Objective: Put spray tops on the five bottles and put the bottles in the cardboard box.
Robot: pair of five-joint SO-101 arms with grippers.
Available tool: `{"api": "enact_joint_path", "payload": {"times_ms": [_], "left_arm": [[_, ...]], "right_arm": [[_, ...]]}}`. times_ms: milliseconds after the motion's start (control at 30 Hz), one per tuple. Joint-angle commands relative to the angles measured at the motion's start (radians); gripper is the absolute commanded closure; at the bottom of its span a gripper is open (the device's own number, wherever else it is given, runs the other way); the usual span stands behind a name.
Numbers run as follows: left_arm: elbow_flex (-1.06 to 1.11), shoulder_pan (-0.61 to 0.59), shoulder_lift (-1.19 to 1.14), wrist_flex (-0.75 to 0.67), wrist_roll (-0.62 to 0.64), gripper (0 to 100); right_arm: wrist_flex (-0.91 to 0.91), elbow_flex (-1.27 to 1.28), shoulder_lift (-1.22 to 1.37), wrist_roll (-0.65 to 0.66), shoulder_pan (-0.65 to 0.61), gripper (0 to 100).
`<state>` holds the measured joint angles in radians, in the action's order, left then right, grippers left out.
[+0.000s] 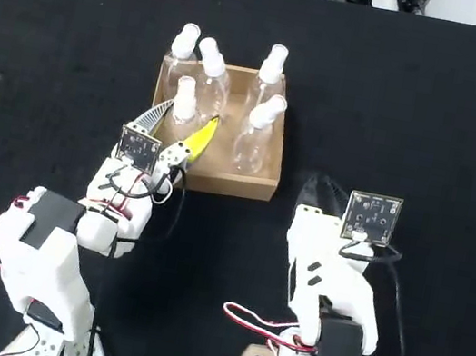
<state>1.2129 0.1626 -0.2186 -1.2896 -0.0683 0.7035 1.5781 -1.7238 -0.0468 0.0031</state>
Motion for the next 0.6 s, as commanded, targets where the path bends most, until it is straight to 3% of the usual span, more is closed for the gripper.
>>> {"api": "enact_joint_path", "payload": {"times_ms": [0,133,300,567], "left_arm": [[-0.001,-0.008,0.015,-0.026,-0.002,74],[-0.001,-0.008,0.017,-0.032,-0.002,74],[0.025,-0.002,0.017,-0.180,-0.002,74],[0.027,-0.004,0.026,-0.195,-0.003,74]], "right_arm": [[-0.031,-0.007,-0.021,-0.003,0.028,96.2],[-0.031,-0.007,-0.021,-0.003,0.028,96.2],[-0.031,-0.007,-0.021,-0.003,0.028,96.1],[-0.031,-0.007,-0.021,-0.003,0.028,96.1]]}}
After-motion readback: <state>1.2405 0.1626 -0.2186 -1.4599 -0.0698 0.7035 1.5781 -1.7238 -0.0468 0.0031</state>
